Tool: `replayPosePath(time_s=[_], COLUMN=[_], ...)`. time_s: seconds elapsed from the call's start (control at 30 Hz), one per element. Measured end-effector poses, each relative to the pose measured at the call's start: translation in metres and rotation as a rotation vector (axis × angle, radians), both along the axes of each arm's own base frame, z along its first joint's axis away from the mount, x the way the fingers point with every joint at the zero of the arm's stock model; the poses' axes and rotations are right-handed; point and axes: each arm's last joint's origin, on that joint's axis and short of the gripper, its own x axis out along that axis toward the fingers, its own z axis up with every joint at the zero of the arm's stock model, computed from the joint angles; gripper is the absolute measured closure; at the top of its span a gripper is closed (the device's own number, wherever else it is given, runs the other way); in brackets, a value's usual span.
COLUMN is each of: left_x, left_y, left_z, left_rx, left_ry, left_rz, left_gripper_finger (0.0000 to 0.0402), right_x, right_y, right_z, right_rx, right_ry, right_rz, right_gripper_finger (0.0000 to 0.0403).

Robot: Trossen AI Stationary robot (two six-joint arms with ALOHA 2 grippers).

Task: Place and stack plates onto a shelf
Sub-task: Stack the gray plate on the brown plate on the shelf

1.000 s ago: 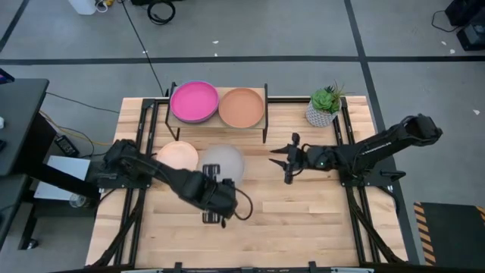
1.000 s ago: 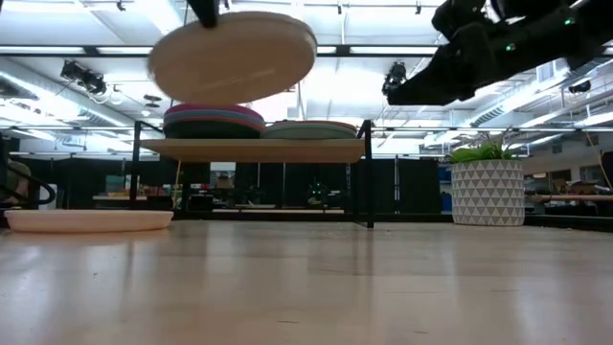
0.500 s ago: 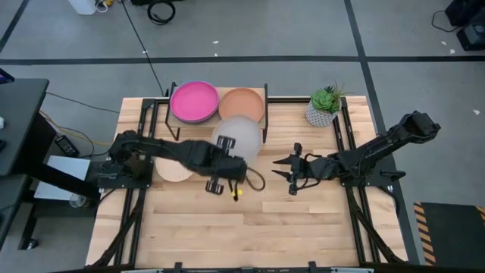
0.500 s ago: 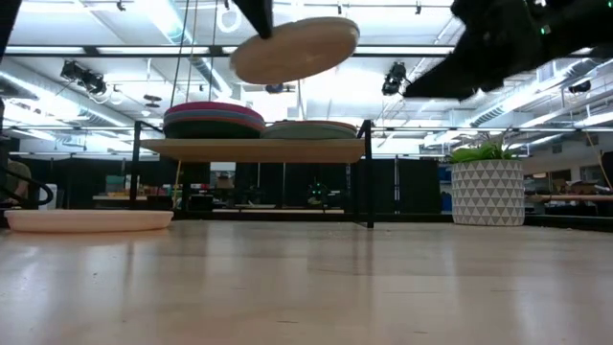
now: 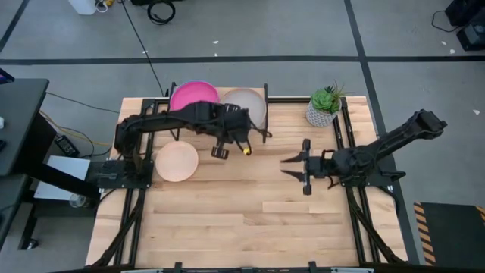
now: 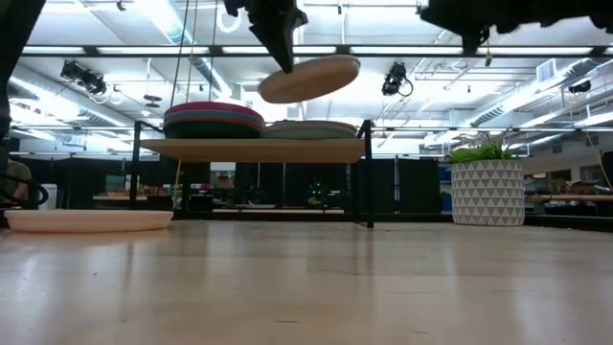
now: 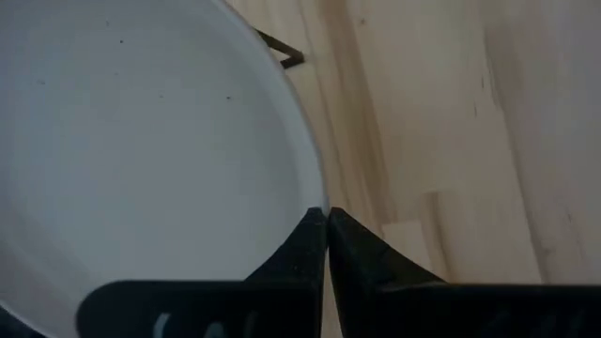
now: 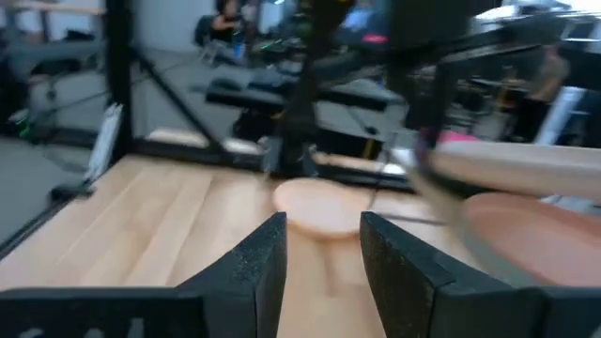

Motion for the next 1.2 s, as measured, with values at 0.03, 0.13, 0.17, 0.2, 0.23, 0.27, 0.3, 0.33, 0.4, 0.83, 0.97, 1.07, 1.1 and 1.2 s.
replayPosePath(time_s=[0.03, 0.13, 0.17, 0.2, 0.23, 0.27, 0.3, 0.33, 0.4, 0.83, 0.97, 1.07, 1.1, 1.2], left_x=[0.000, -0.002, -0.002, -0.002, -0.001, -0.001, 0.000, 0.000, 0.002, 0.002, 0.004, 0.006, 0.006, 0.006], left_y=[0.005, 0.016, 0.019, 0.020, 0.022, 0.023, 0.022, 0.022, 0.022, 0.034, 0.044, 0.051, 0.053, 0.059], left_z=[0.000, 0.000, 0.000, 0.000, 0.000, 0.001, 0.001, 0.001, 0.002, 0.003, -0.004, -0.012, -0.013, -0.021], left_rx=[-0.012, -0.024, -0.018, -0.011, -0.003, 0.006, 0.013, 0.020, 0.036, 0.031, -0.025, -0.037, -0.040, -0.063], left_ry=[-0.005, 0.001, 0.005, 0.006, 0.004, 0.003, 0.004, 0.009, 0.000, -0.033, -0.027, 0.017, 0.018, 0.062], left_rz=[0.004, 0.007, -0.001, -0.011, -0.023, -0.040, -0.058, -0.075, -0.106, -0.081, -0.058, -0.041, -0.037, -0.042], left_gripper_finger=[0.0389, 0.0389, 0.0389, 0.0388, 0.0388, 0.0388, 0.0388, 0.0388, 0.0388, 0.0388, 0.0388, 0.0388, 0.0388, 0.0388], right_x=[-0.001, -0.004, -0.006, -0.009, -0.013, -0.017, -0.022, -0.027, -0.036, -0.042, -0.029, -0.012, -0.007, 0.006], right_y=[0.002, 0.005, 0.005, 0.005, 0.004, 0.003, 0.002, 0.000, -0.004, -0.006, -0.006, -0.002, -0.001, 0.001], right_z=[-0.006, -0.029, -0.037, -0.045, -0.054, -0.062, -0.071, -0.078, -0.082, -0.078, -0.068, -0.055, -0.051, -0.037], right_rx=[-0.005, 0.002, 0.012, 0.025, 0.031, 0.039, 0.044, 0.057, 0.060, 0.061, 0.005, -0.041, -0.049, -0.058], right_ry=[0.013, 0.055, 0.059, 0.054, 0.047, 0.038, 0.027, 0.000, -0.083, -0.173, -0.125, -0.025, 0.013, 0.089], right_rz=[0.014, 0.003, -0.015, -0.033, -0.053, -0.063, -0.069, -0.070, -0.067, -0.053, -0.123, -0.124, -0.115, -0.098], right_gripper_finger=[0.0260, 0.0260, 0.0260, 0.0260, 0.0260, 0.0260, 0.0260, 0.0260, 0.0260, 0.0263, 0.0275, 0.0286, 0.0289, 0.0299])
